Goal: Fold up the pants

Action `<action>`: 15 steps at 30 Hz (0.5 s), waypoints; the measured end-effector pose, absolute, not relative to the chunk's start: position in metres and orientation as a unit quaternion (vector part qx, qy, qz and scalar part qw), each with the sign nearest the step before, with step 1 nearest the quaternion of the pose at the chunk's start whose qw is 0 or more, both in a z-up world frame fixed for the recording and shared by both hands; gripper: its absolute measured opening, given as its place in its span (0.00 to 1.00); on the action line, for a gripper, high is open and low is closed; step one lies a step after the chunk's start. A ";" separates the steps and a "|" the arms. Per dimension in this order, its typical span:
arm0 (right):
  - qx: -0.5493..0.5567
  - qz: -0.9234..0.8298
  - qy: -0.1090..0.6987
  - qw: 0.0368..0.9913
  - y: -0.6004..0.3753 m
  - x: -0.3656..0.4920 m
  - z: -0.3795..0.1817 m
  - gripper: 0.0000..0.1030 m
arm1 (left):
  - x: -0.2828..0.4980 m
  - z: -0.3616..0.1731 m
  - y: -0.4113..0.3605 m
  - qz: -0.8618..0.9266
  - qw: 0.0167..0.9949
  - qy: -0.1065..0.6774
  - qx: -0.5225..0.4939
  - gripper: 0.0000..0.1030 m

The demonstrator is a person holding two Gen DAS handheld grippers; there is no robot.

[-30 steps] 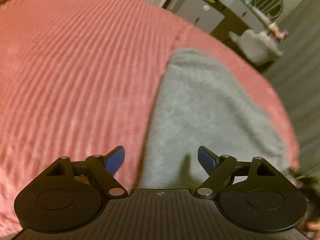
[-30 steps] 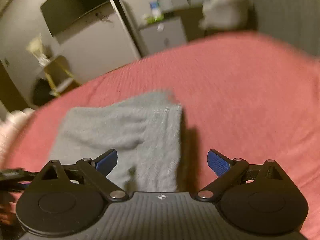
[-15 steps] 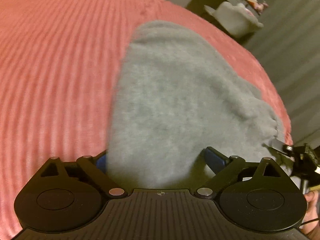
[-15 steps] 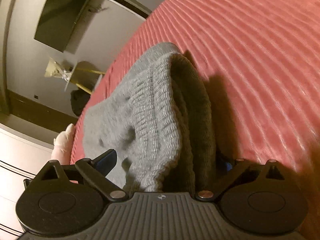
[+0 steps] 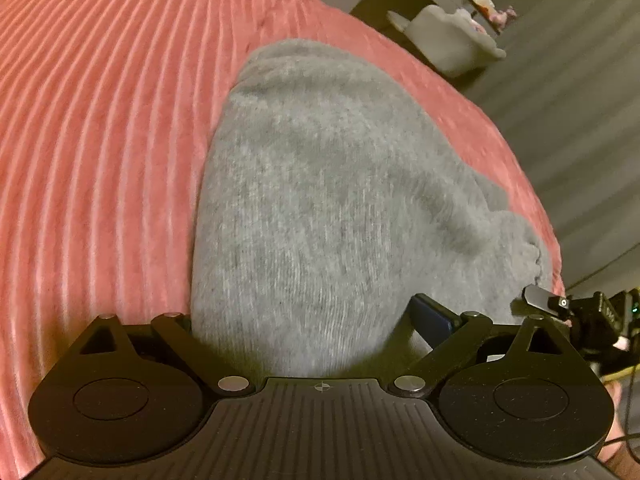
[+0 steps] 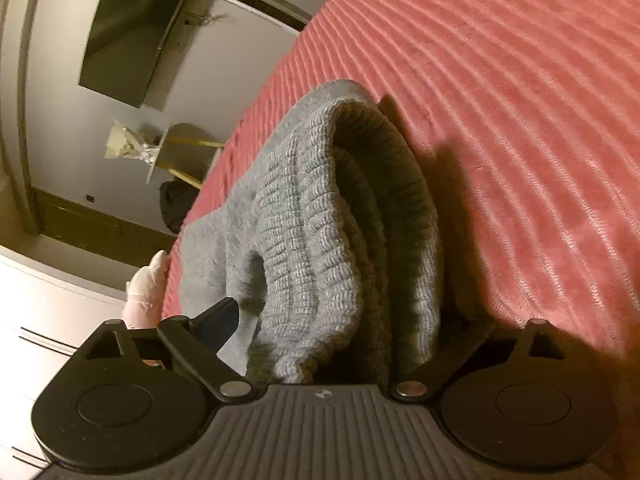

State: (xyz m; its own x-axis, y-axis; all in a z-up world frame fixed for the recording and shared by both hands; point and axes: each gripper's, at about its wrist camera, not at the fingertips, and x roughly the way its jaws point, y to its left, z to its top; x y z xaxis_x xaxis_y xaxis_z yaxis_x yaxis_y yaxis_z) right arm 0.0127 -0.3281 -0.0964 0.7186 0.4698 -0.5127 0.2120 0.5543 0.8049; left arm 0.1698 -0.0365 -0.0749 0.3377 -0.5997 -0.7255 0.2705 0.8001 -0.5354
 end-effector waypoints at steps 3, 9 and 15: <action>0.448 0.055 0.368 0.813 -0.317 0.015 -0.089 0.69 | 0.164 -0.072 -0.039 -0.272 0.812 0.496 -0.141 0.85; 0.438 0.051 0.355 0.824 -0.306 0.007 -0.085 0.70 | 0.161 -0.069 -0.037 -0.268 0.817 0.490 -0.146 0.78; 0.448 0.022 0.368 0.814 -0.301 0.018 -0.083 0.62 | 0.156 -0.064 -0.034 -0.263 0.820 0.483 -0.161 0.58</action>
